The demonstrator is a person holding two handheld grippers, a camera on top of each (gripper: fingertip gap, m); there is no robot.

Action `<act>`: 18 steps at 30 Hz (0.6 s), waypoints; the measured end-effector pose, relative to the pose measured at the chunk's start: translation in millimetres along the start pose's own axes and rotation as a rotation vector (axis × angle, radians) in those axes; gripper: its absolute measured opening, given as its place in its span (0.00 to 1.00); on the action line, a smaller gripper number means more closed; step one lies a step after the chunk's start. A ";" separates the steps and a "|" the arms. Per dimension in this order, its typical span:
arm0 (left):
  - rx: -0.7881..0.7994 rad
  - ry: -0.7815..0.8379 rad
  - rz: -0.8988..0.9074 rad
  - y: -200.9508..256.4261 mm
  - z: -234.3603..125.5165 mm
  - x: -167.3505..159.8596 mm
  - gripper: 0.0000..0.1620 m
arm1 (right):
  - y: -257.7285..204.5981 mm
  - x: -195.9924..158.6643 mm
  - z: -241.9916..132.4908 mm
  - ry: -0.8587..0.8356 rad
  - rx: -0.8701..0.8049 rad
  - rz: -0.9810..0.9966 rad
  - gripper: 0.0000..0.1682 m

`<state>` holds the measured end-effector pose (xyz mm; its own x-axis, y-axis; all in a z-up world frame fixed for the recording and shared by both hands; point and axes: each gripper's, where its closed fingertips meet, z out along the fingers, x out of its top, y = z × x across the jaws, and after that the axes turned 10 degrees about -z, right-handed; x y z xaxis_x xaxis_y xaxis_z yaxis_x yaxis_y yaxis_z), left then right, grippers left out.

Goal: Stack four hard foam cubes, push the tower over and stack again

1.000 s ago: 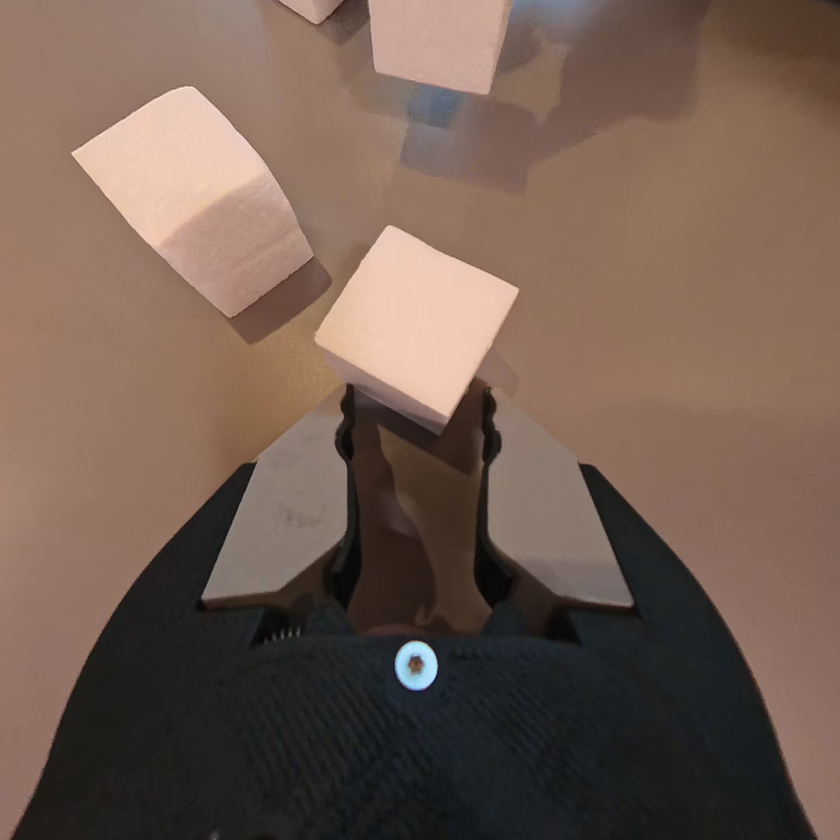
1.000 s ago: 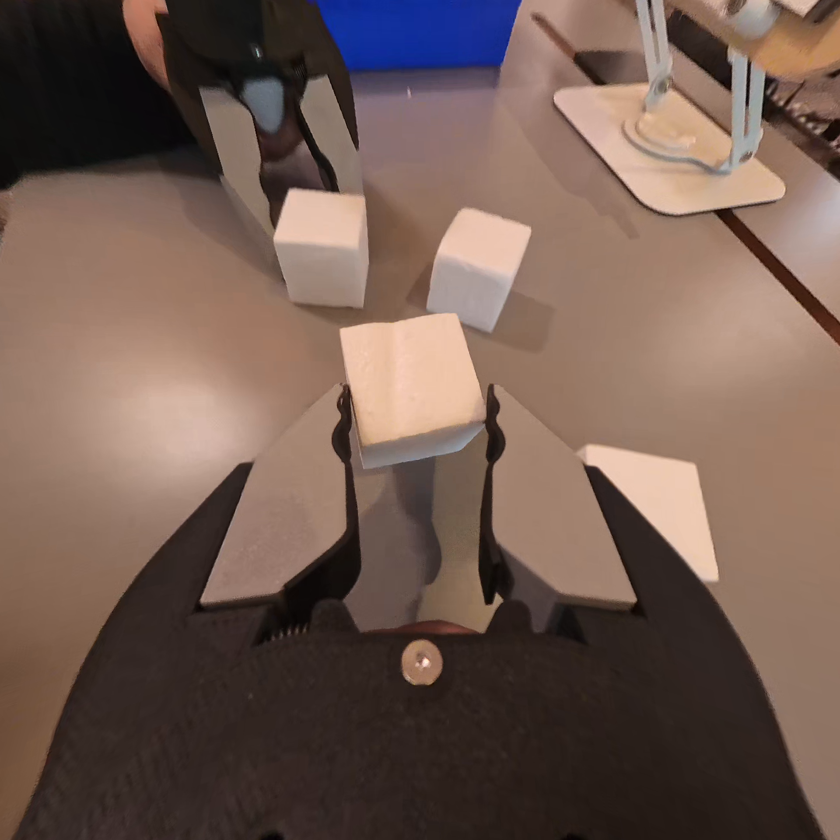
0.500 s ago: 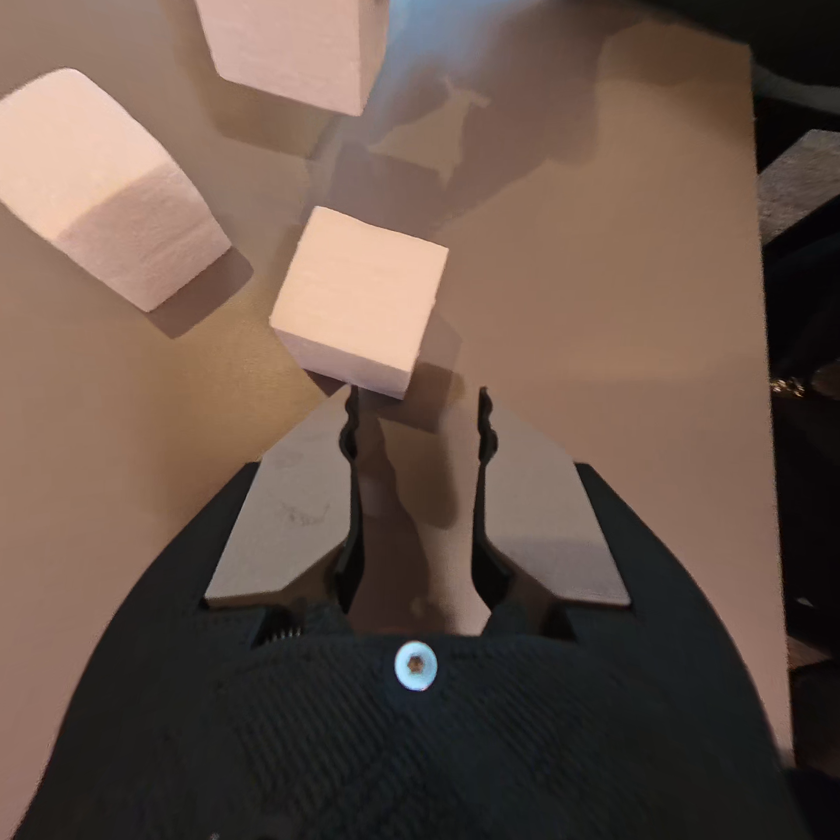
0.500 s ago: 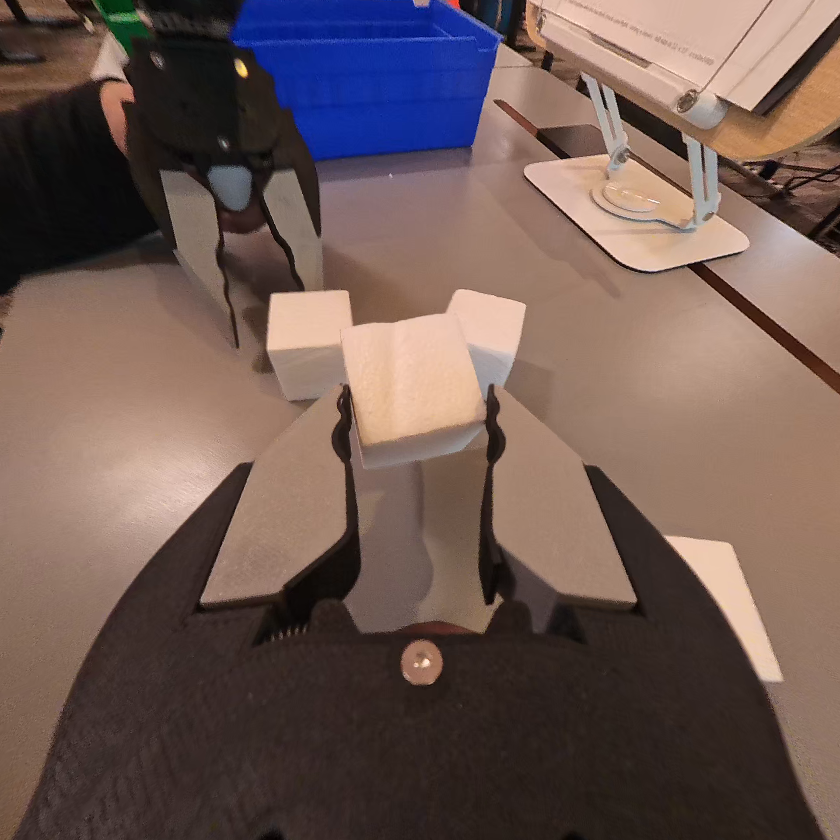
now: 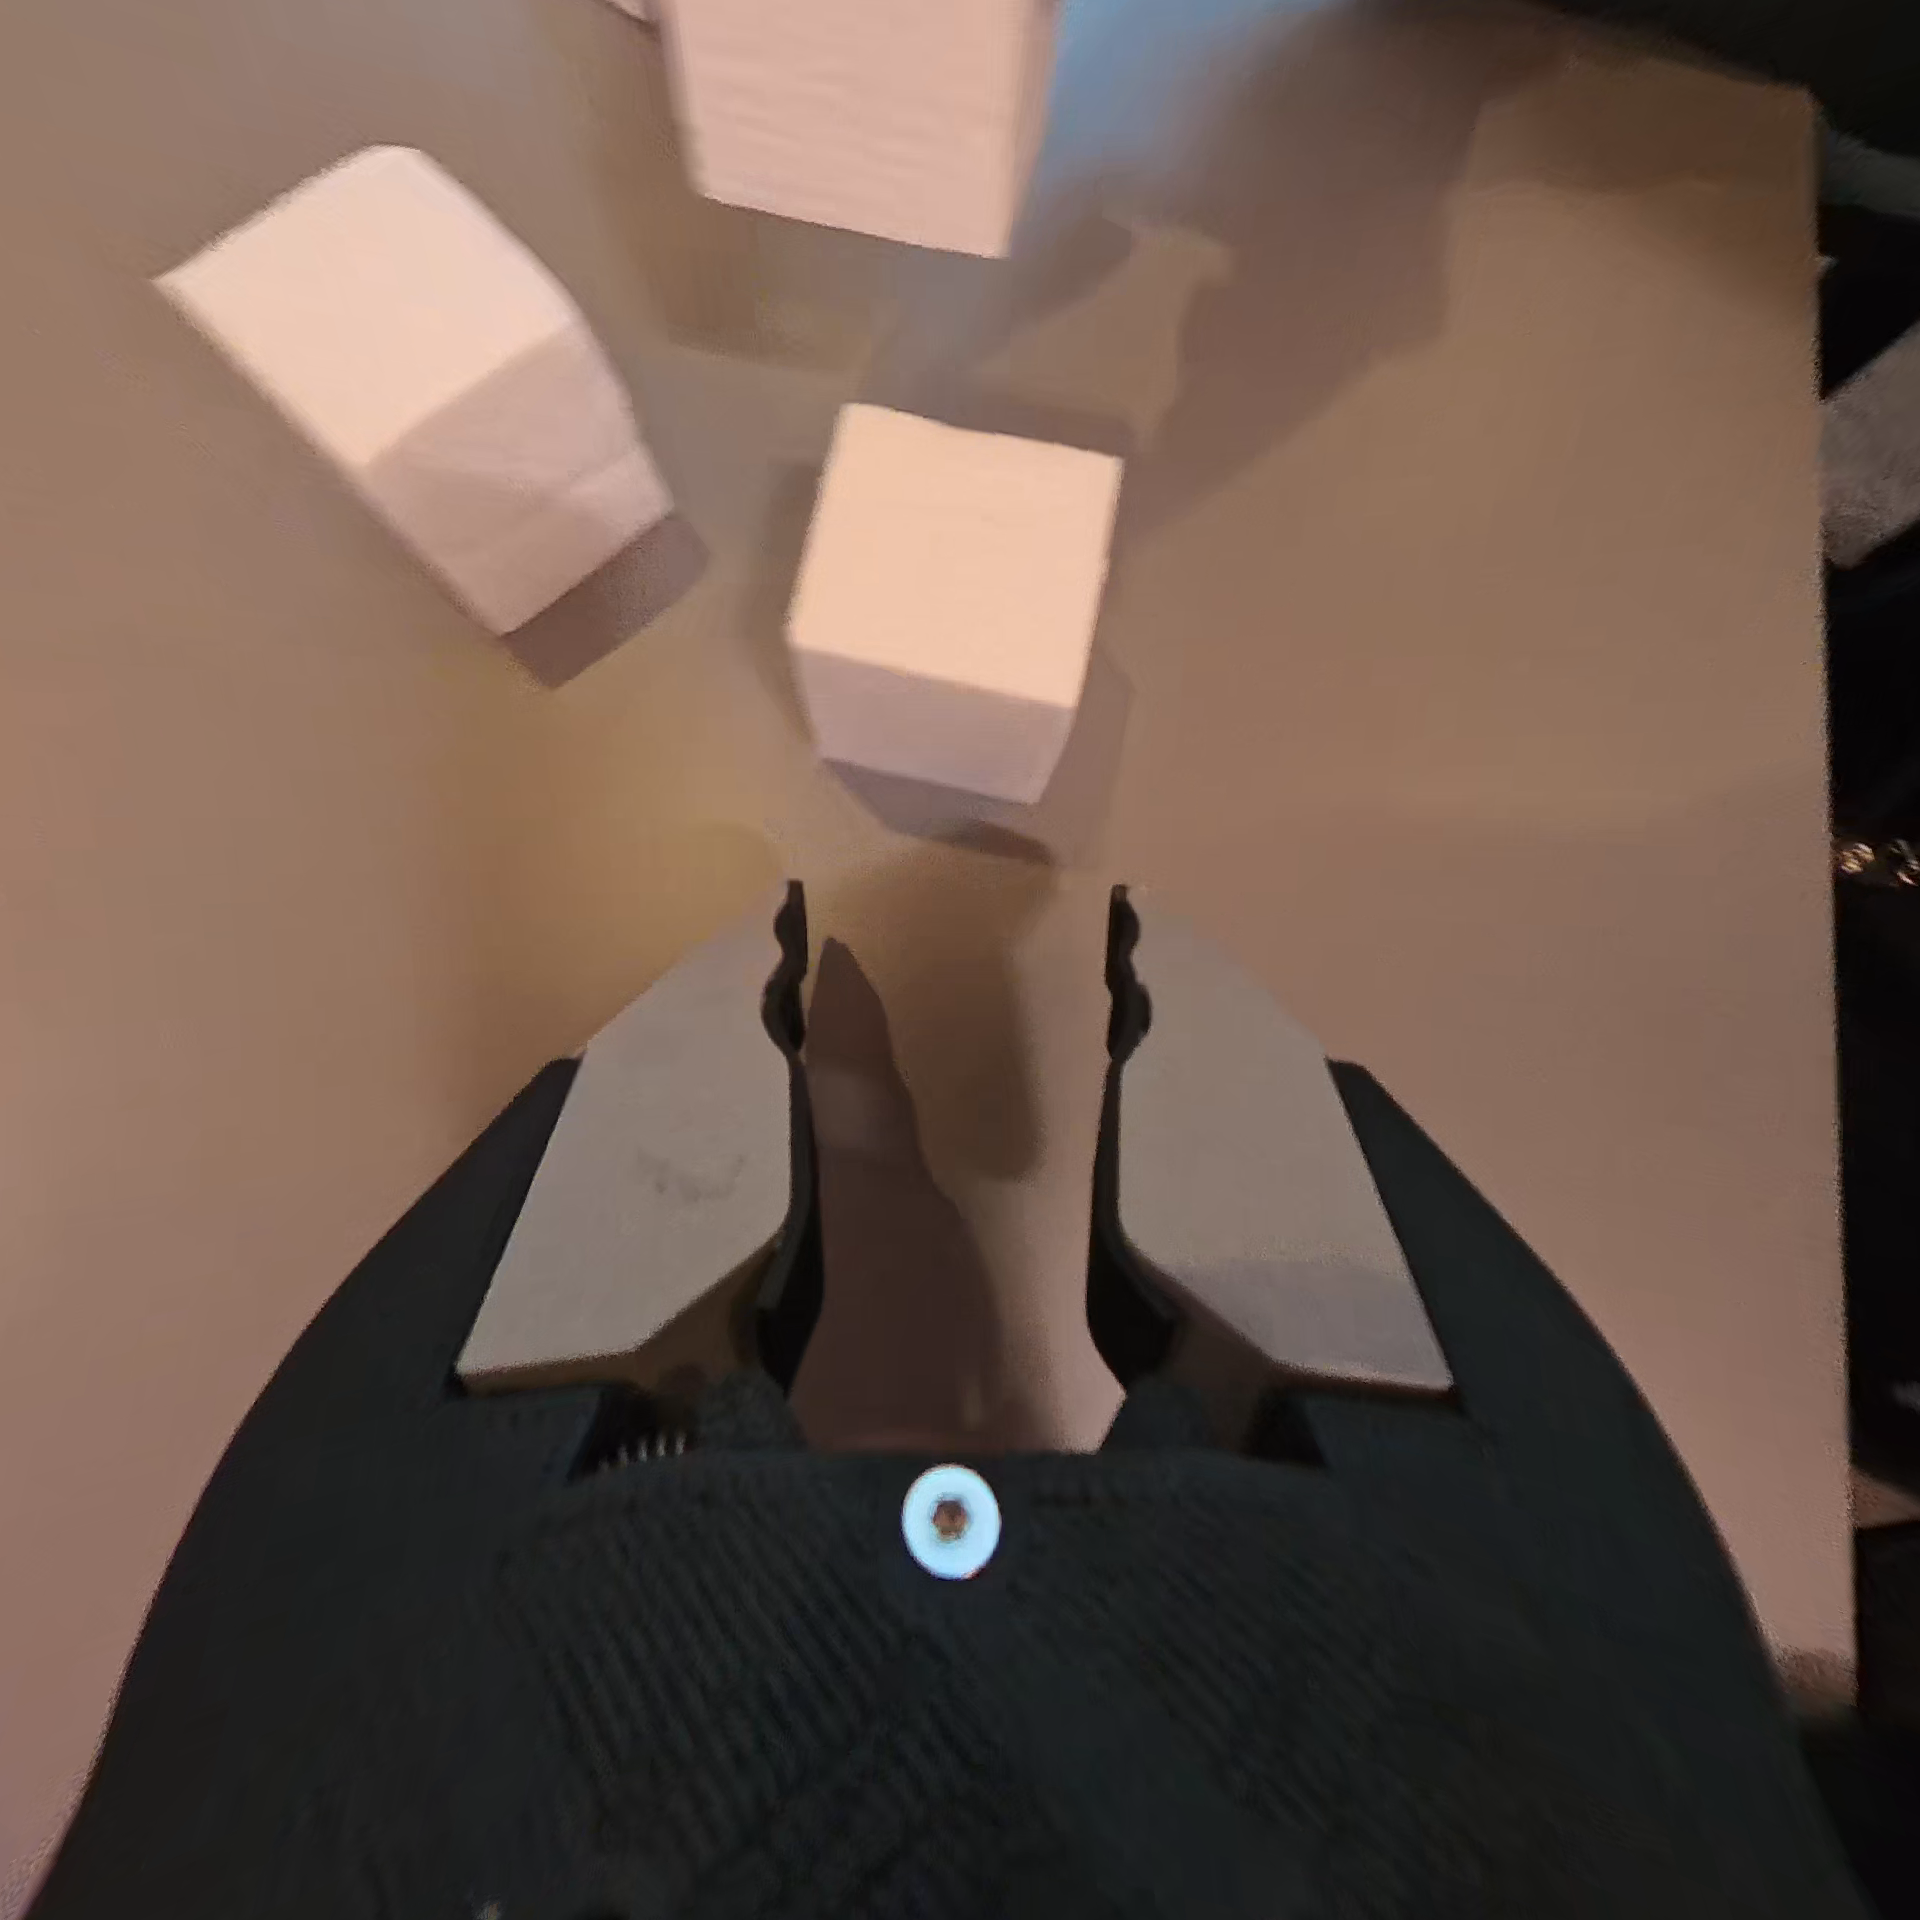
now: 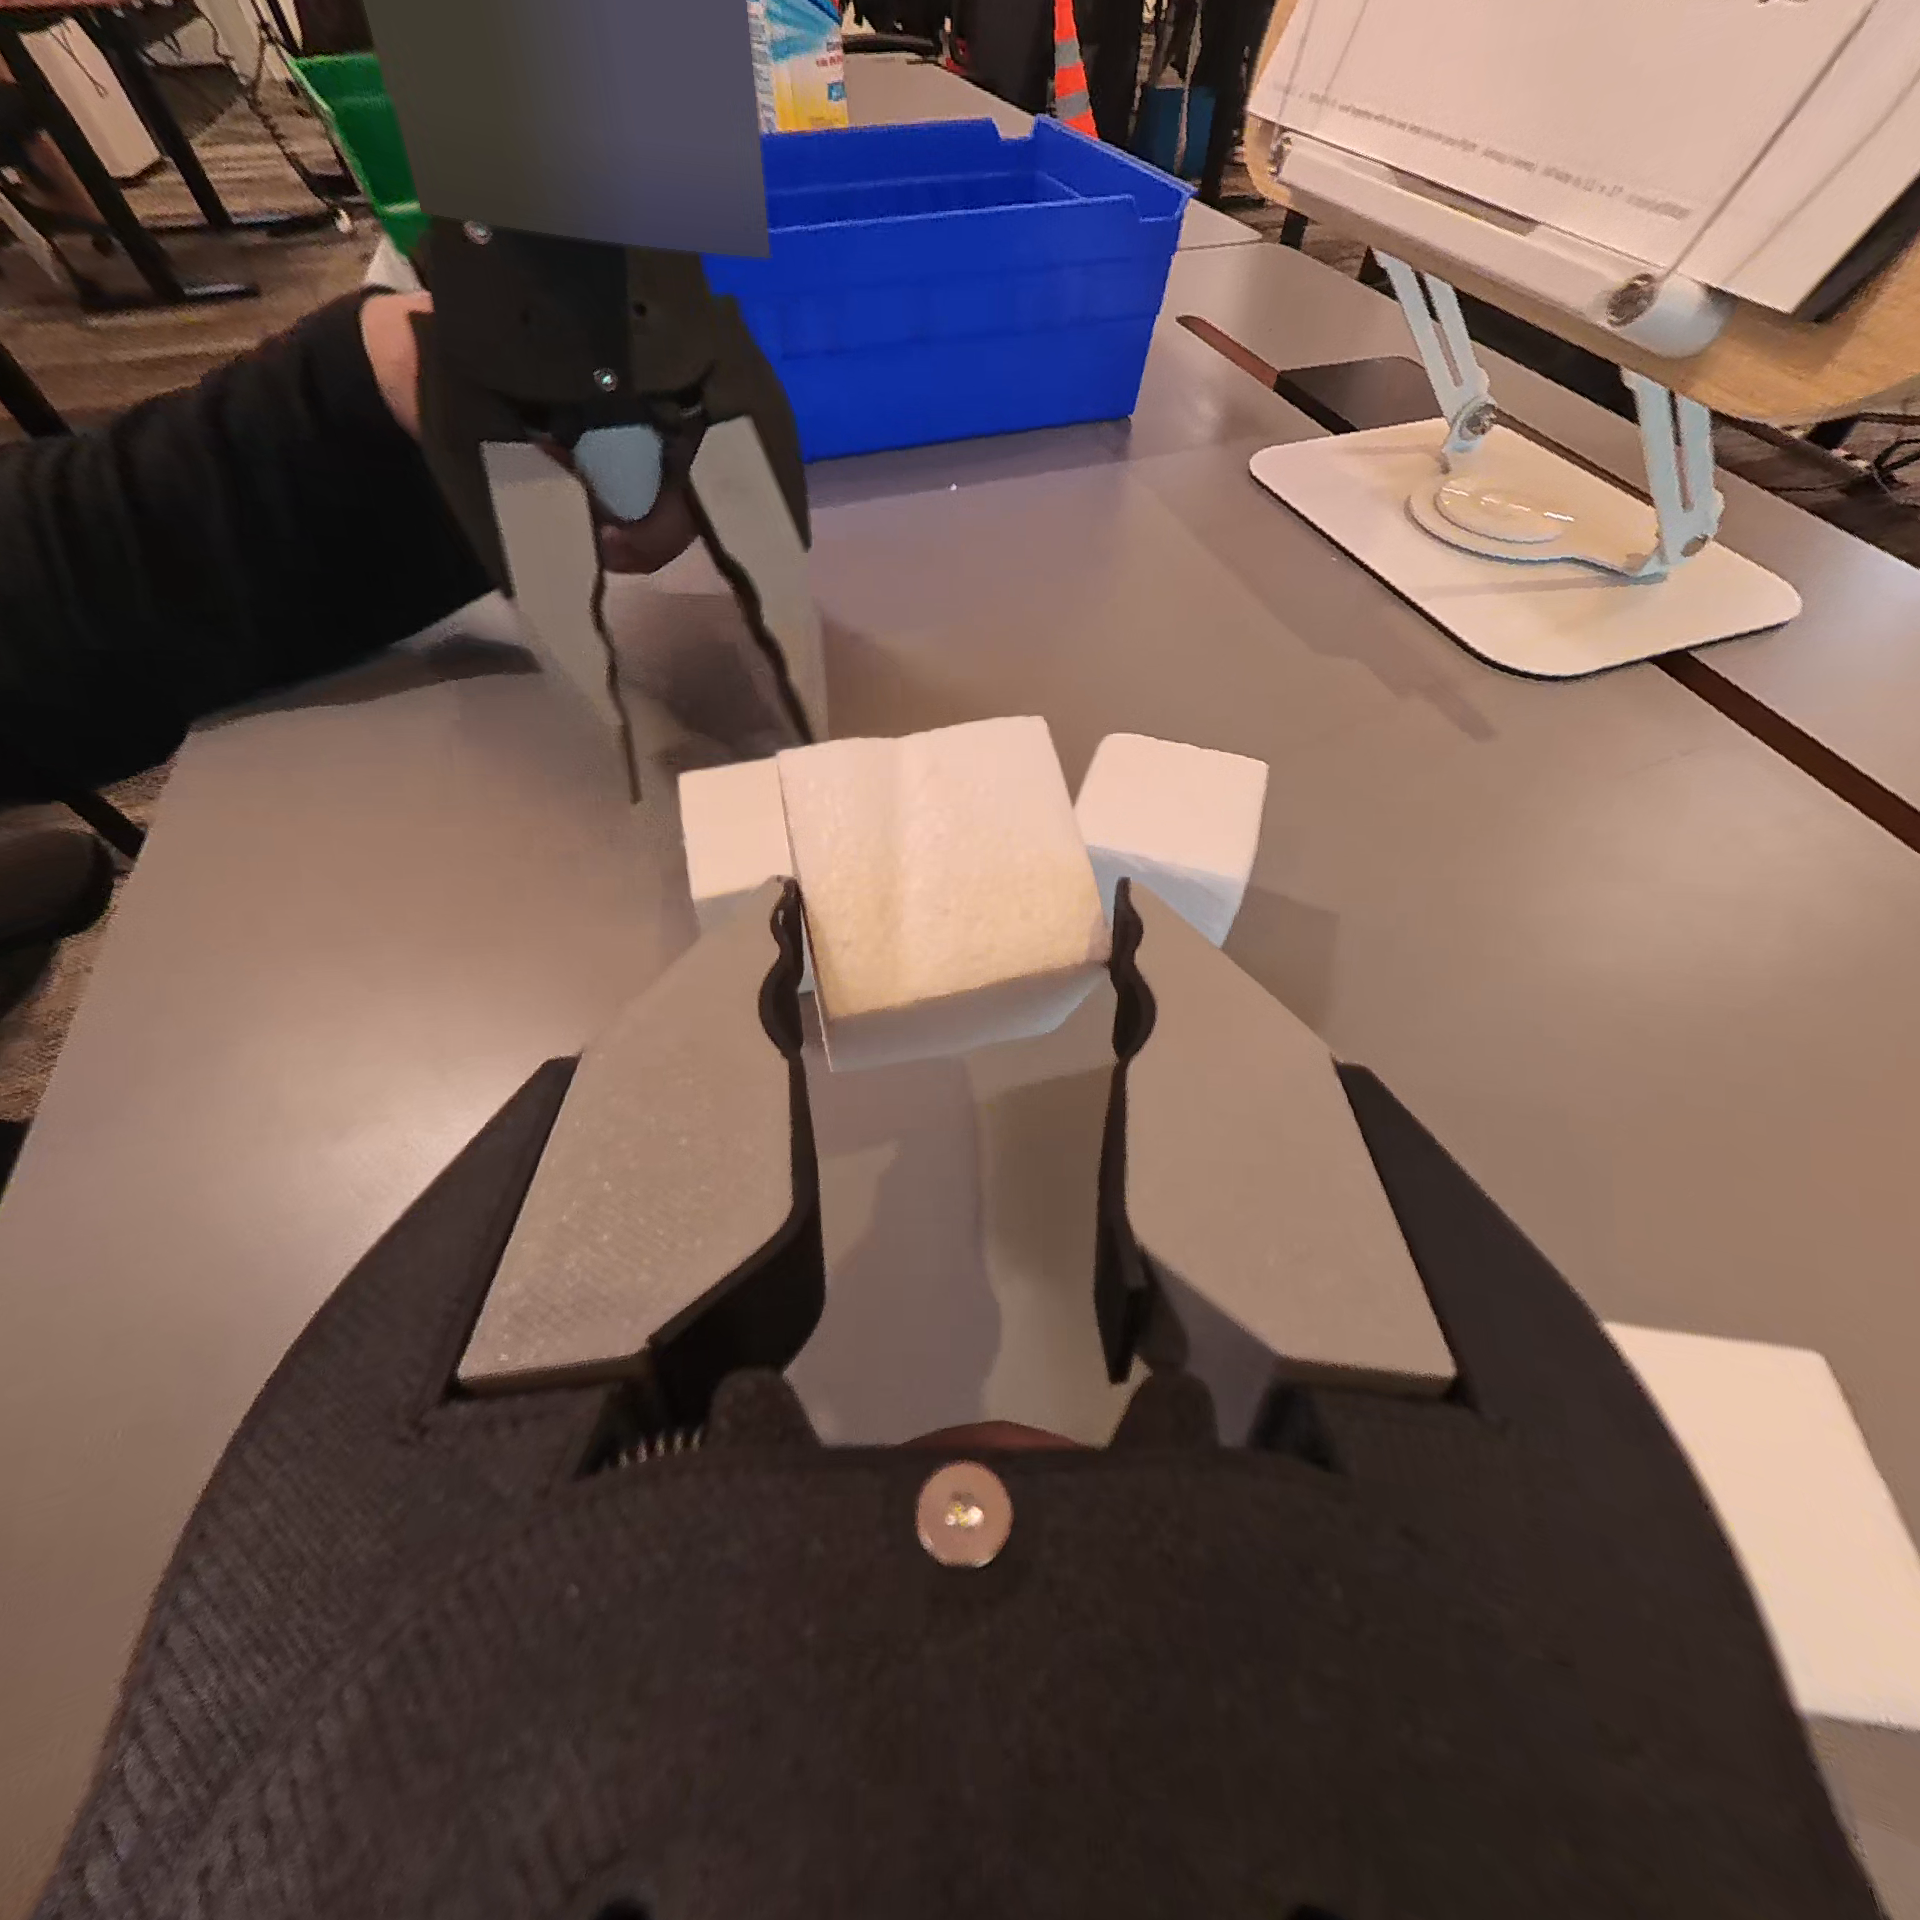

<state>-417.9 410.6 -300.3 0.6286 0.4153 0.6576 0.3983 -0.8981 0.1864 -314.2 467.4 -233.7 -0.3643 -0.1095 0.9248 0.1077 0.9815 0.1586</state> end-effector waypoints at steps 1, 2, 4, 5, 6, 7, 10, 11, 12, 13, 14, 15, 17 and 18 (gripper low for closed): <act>0.028 0.025 -0.019 -8.3 -8.0 0.8 0.35 | -3.0 1.3 2.3 0.003 0.009 0.000 0.34; 0.051 0.055 -0.044 -16.1 -16.4 2.0 0.36 | -5.7 2.1 4.3 0.002 0.018 -0.003 0.34; 0.105 0.146 -0.101 -33.7 -34.7 8.6 0.36 | -10.4 3.7 7.4 0.002 0.026 -0.014 0.34; 0.157 0.204 -0.142 -47.5 -44.2 13.4 0.35 | -12.1 4.8 8.5 0.005 0.030 -0.016 0.34; 0.232 0.265 -0.198 -65.6 -53.7 17.5 0.34 | -13.5 6.0 9.5 0.008 0.032 -0.013 0.34; 0.316 0.321 -0.272 -85.6 -62.5 19.1 0.34 | -14.5 7.5 10.4 0.014 0.033 -0.010 0.34; 0.460 0.366 -0.455 -123.4 -70.5 7.3 0.33 | -17.8 13.7 13.4 0.030 0.044 0.013 0.34; 0.504 0.353 -0.476 -130.9 -71.1 1.6 0.33 | -18.2 16.1 15.1 0.029 0.041 0.020 0.34; 0.539 0.343 -0.482 -136.1 -71.9 -2.2 0.33 | -19.2 19.4 17.0 0.031 0.039 0.021 0.34; 0.559 0.340 -0.484 -139.2 -72.3 -4.3 0.33 | -20.1 23.3 18.9 0.032 0.034 0.017 0.34; 0.566 0.337 -0.490 -140.6 -72.0 -5.8 0.33 | -19.8 26.7 21.1 0.028 0.022 0.010 0.34; 0.566 0.335 -0.498 -141.4 -71.5 -6.7 0.33 | -20.1 29.7 23.5 0.020 0.015 -0.001 0.34; 0.558 0.331 -0.511 -141.8 -69.1 -8.2 0.33 | -25.9 36.5 29.1 0.009 0.035 -0.028 0.34; 0.557 0.324 -0.514 -142.2 -67.4 -9.5 0.33 | -27.3 38.5 32.6 -0.002 0.037 -0.041 0.34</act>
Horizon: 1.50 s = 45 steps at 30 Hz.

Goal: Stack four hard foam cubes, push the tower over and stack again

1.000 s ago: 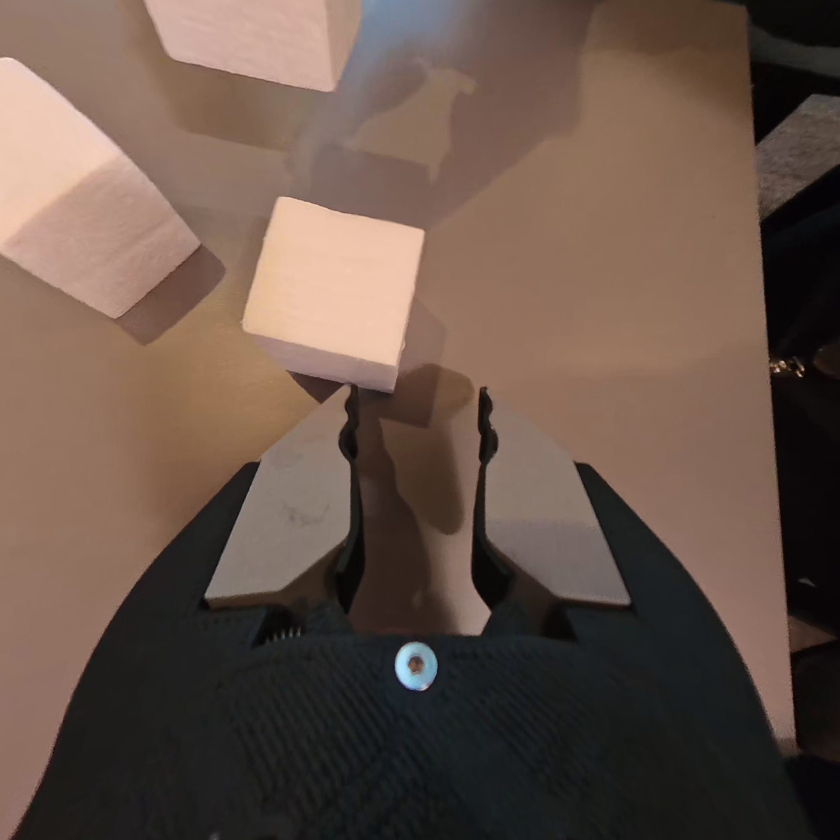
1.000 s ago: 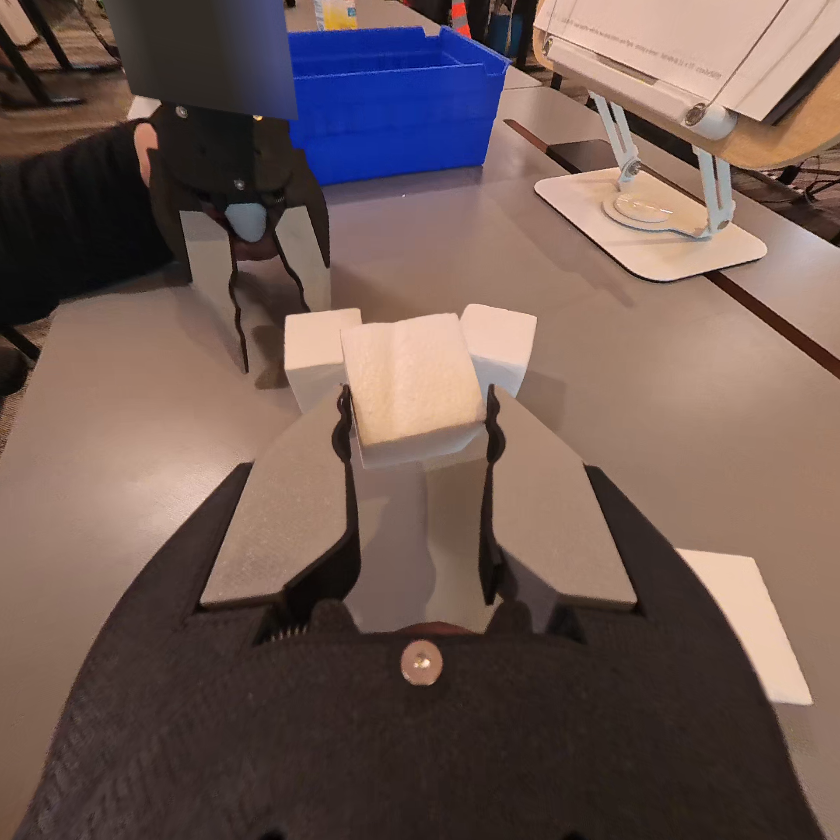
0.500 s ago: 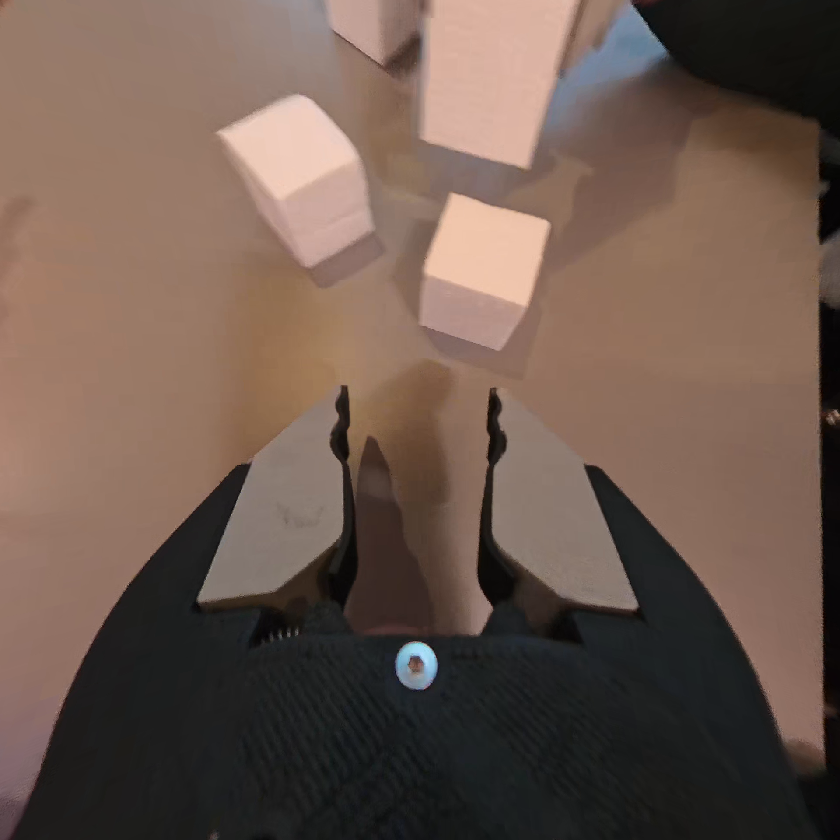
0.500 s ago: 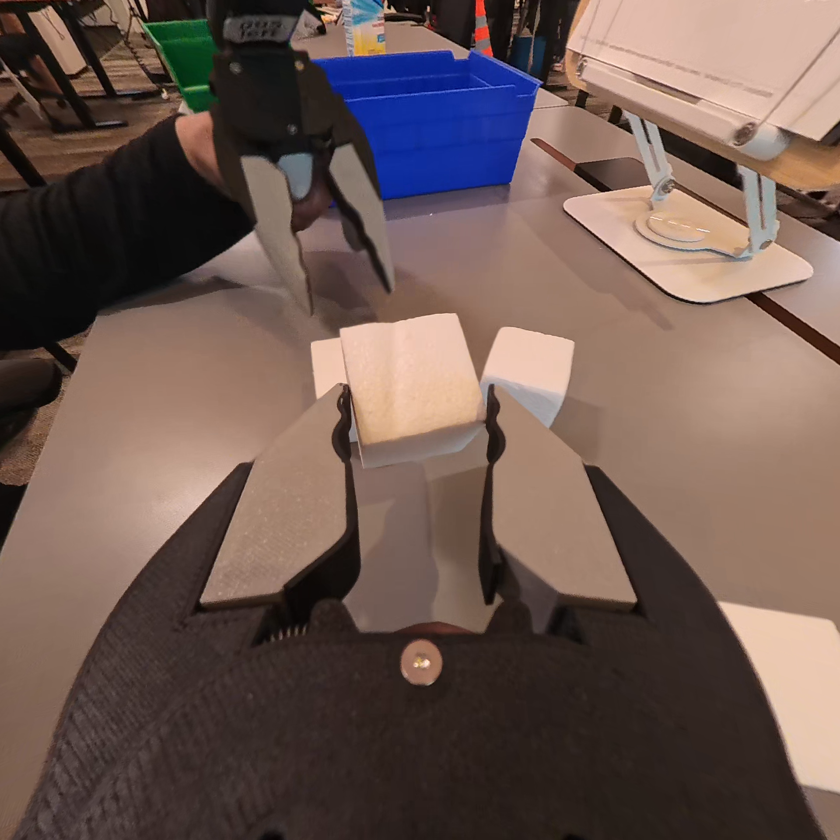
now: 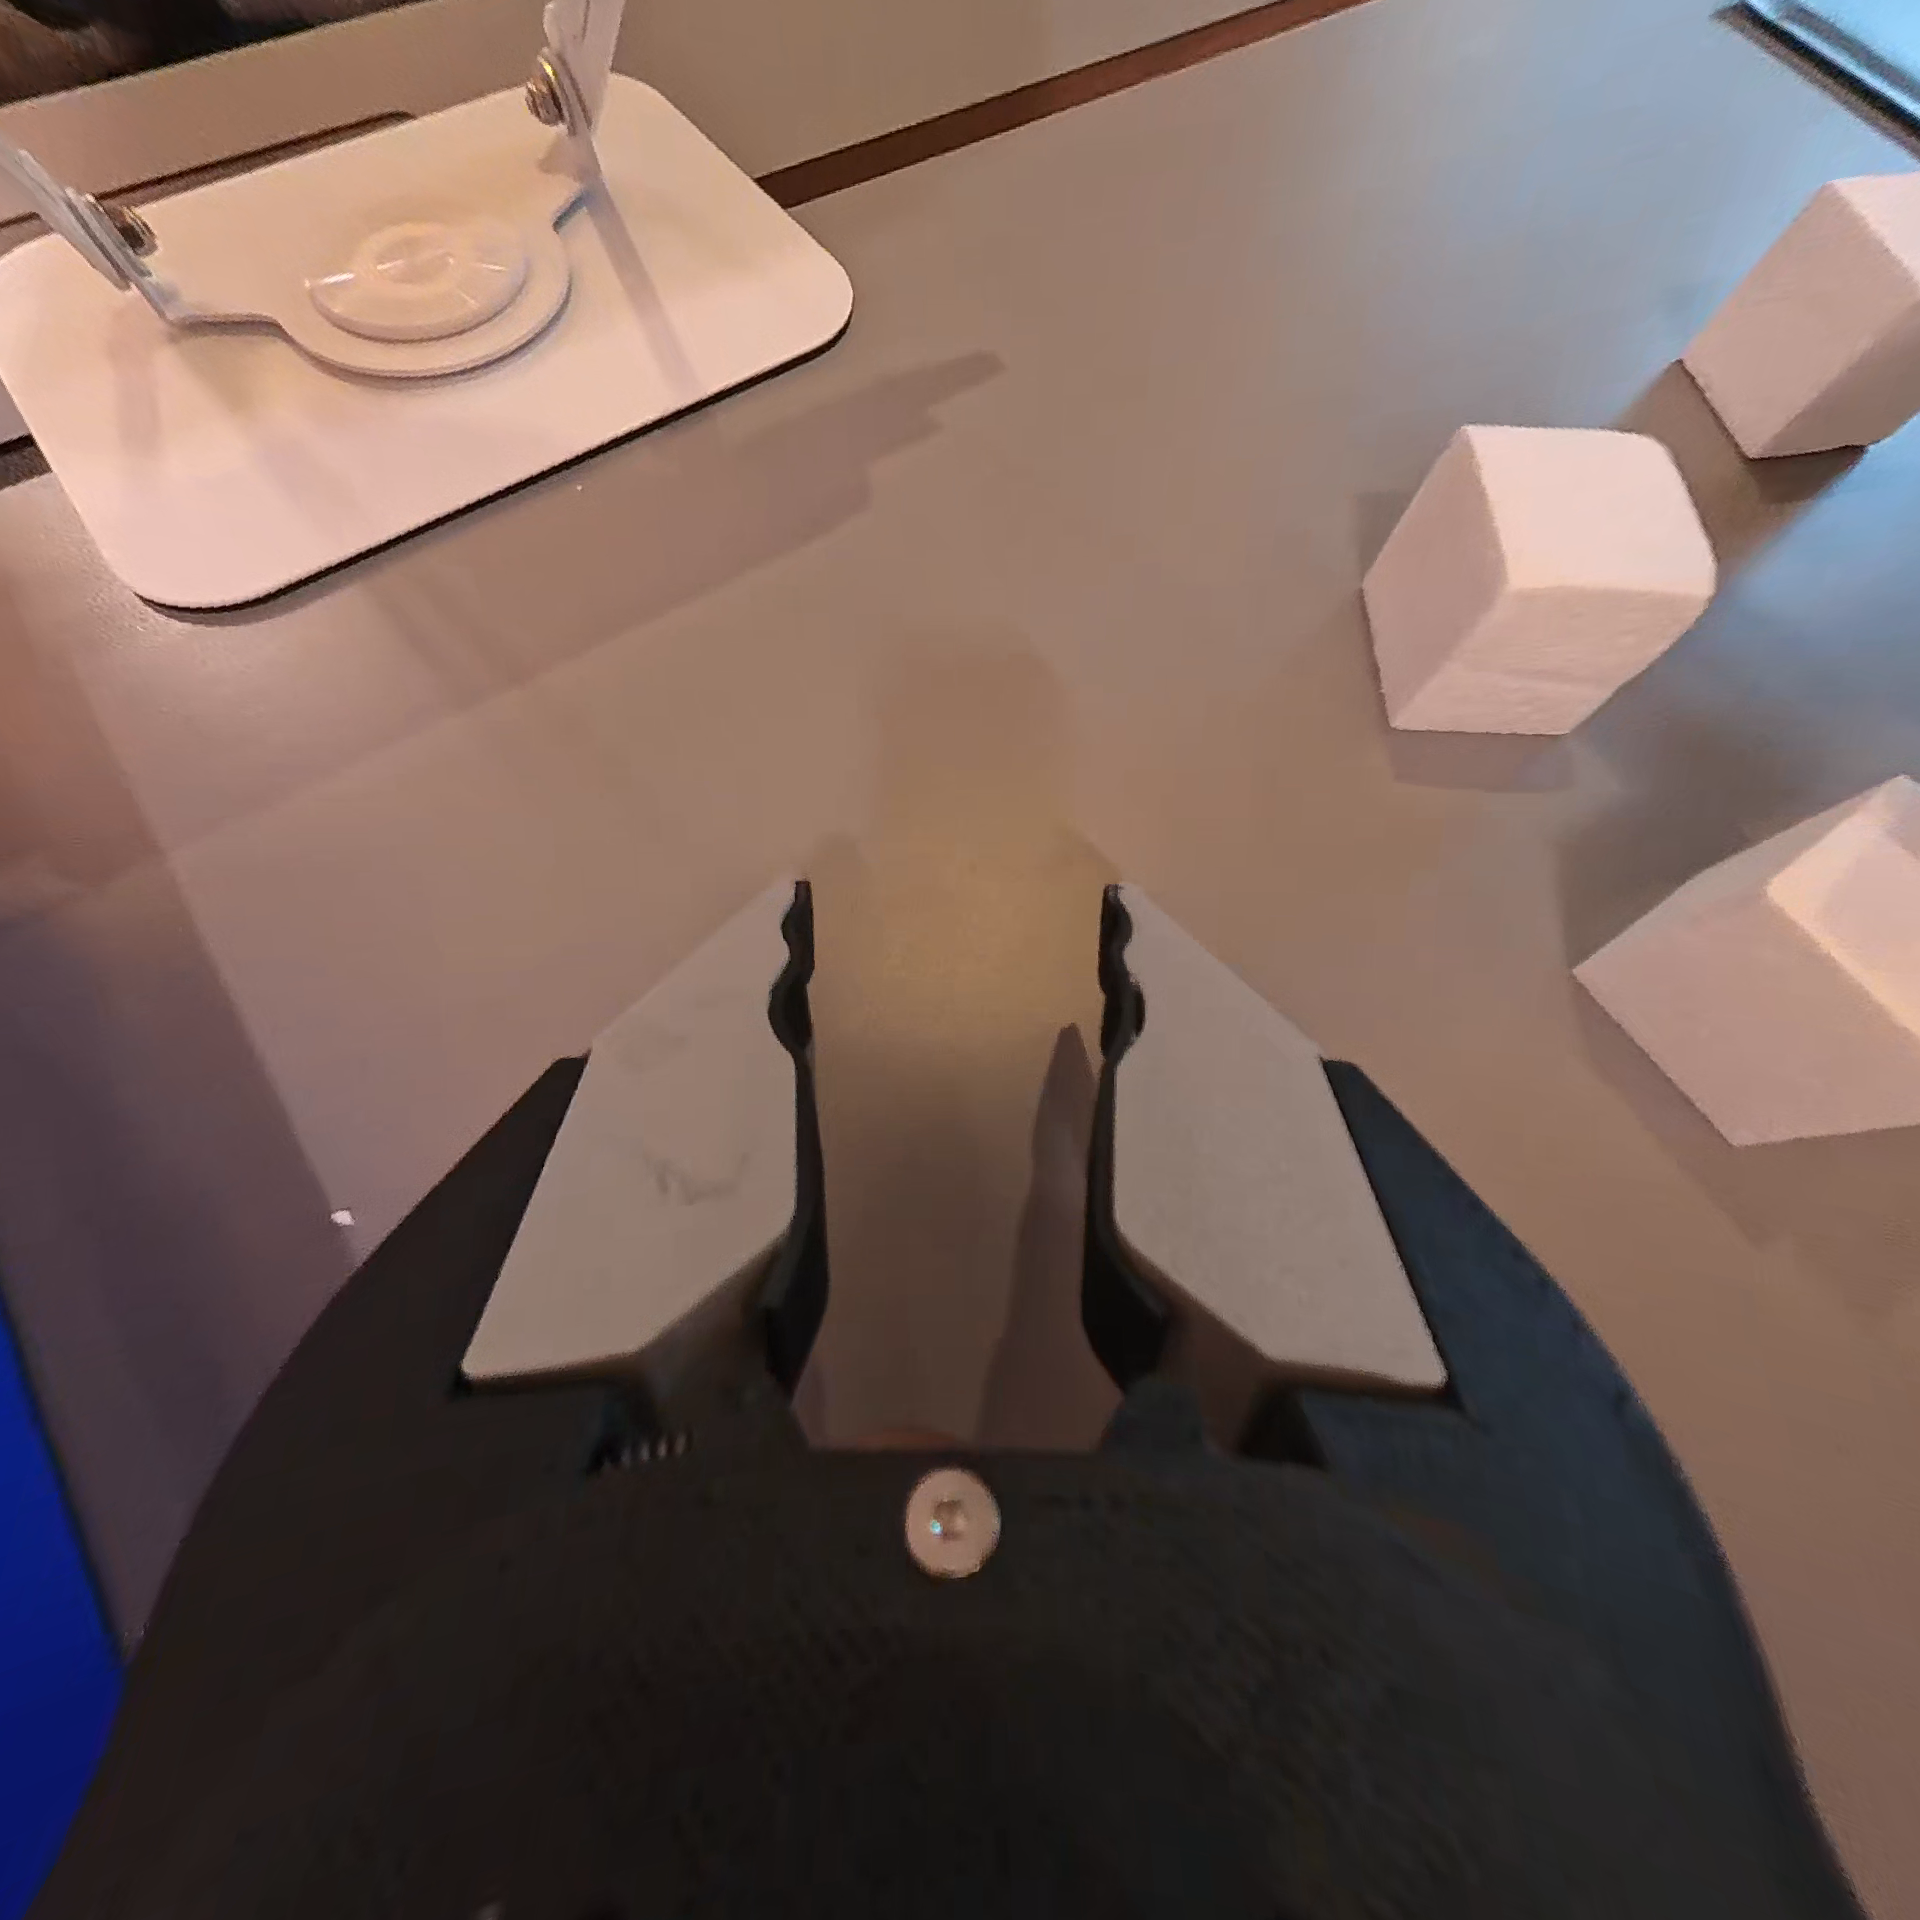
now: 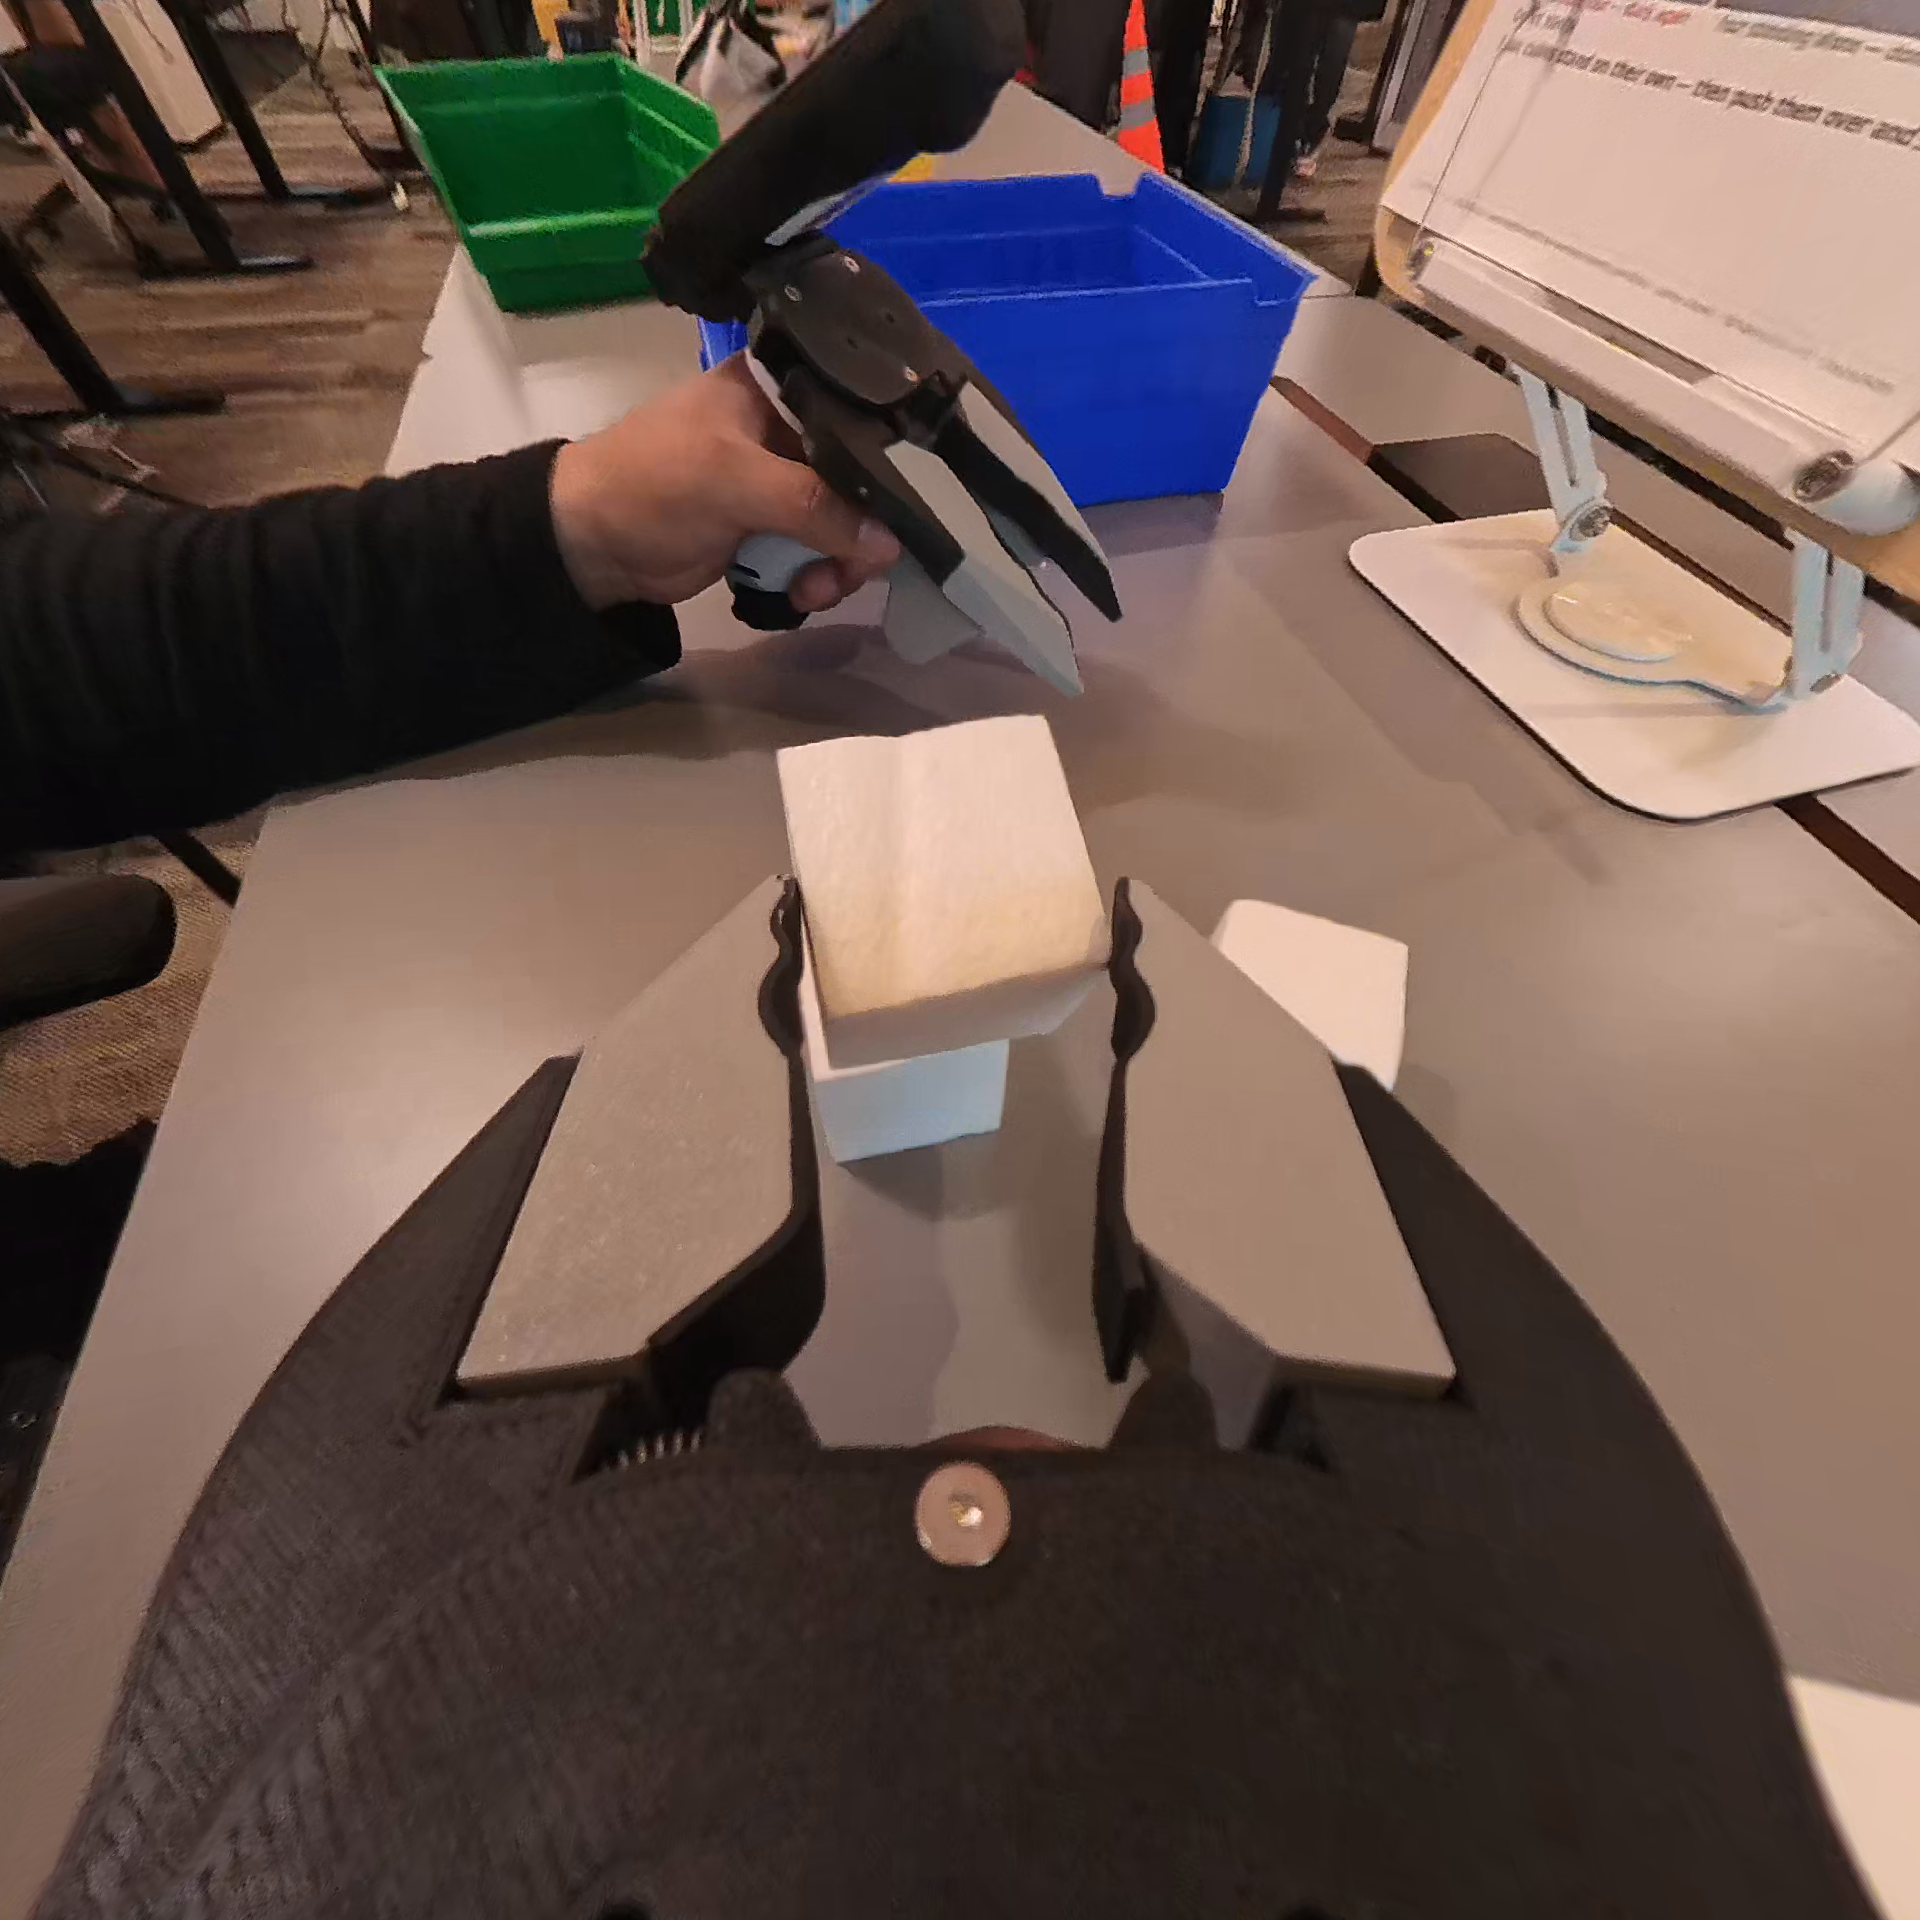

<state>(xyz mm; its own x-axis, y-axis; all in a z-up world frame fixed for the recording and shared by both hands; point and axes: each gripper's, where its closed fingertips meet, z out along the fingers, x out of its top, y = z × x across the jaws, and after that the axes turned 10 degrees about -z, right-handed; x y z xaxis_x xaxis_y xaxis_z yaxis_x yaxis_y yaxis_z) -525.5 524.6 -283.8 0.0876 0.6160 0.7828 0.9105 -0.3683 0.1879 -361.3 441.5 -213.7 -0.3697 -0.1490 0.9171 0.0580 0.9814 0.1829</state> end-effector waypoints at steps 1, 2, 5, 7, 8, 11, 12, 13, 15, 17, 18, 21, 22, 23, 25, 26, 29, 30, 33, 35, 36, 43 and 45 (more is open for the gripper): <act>0.004 -0.008 0.003 -0.5 1.3 -1.6 0.33 | 1.0 0.2 3.7 -0.023 -0.010 -0.014 0.34; 0.009 -0.014 0.007 -0.6 2.6 -2.9 0.33 | 1.3 -0.7 7.2 -0.050 -0.015 -0.036 0.34; 0.019 -0.035 0.023 0.5 6.0 -6.7 0.33 | 2.1 -3.9 16.7 -0.122 -0.019 -0.095 0.34; 0.030 -0.041 0.040 1.2 7.6 -7.9 0.33 | 0.3 -4.8 20.6 -0.132 -0.010 -0.108 0.34; 0.038 -0.044 0.047 1.0 8.4 -8.5 0.33 | -0.5 -5.0 21.4 -0.125 -0.010 -0.108 0.34; 0.057 -0.054 0.068 0.5 9.7 -9.6 0.33 | 0.4 -6.5 18.8 -0.097 -0.042 -0.123 0.34; 0.064 -0.052 0.074 0.1 9.7 -9.3 0.33 | 0.8 -7.6 16.8 -0.093 -0.053 -0.123 0.34; 0.067 -0.049 0.078 0.2 9.9 -8.9 0.33 | 1.3 -8.5 14.7 -0.086 -0.062 -0.123 0.34; 0.067 -0.053 0.078 0.5 10.7 -9.9 0.33 | 0.8 -8.9 10.9 -0.069 -0.065 -0.111 0.34; 0.069 -0.057 0.079 0.6 11.6 -10.7 0.33 | -1.2 -7.4 8.7 -0.053 -0.052 -0.095 0.34; 0.070 -0.058 0.080 0.8 12.0 -11.1 0.33 | -2.0 -6.1 8.1 -0.046 -0.047 -0.090 0.34; 0.072 -0.061 0.085 2.1 12.9 -12.1 0.33 | -4.4 -5.2 8.2 -0.046 -0.037 -0.093 0.34; 0.071 -0.063 0.086 2.7 13.3 -12.6 0.33 | -4.7 -5.8 8.7 -0.050 -0.038 -0.099 0.34; 0.070 -0.067 0.087 3.1 13.8 -13.4 0.33 | -4.8 -6.1 9.1 -0.054 -0.041 -0.105 0.34; 0.075 -0.072 0.094 2.9 14.6 -14.2 0.33 | -6.0 -5.8 10.1 -0.055 -0.037 -0.107 0.34; 0.077 -0.074 0.096 2.9 14.7 -14.5 0.33 | -6.7 -5.4 10.7 -0.053 -0.035 -0.105 0.34; 0.078 -0.072 0.098 2.7 14.2 -13.9 0.33 | -7.7 -5.3 12.9 -0.055 -0.036 -0.101 0.34; 0.078 -0.071 0.097 2.6 14.0 -13.6 0.33 | -8.2 -5.5 13.7 -0.058 -0.036 -0.102 0.34; 0.077 -0.072 0.096 2.4 13.7 -13.6 0.33 | -9.5 -6.2 15.9 -0.070 -0.042 -0.107 0.34; 0.077 -0.079 0.098 2.5 14.5 -14.9 0.33 | -10.6 -6.9 17.3 -0.083 -0.048 -0.114 0.34; 0.078 -0.082 0.100 2.6 14.9 -15.5 0.33 | -11.2 -6.9 17.8 -0.087 -0.051 -0.119 0.34; 0.084 -0.092 0.113 2.9 16.2 -17.1 0.33 | -14.3 -7.2 18.6 -0.114 -0.062 -0.149 0.34; 0.085 -0.093 0.113 2.7 16.4 -17.5 0.33 | -14.0 -8.4 18.7 -0.118 -0.062 -0.147 0.34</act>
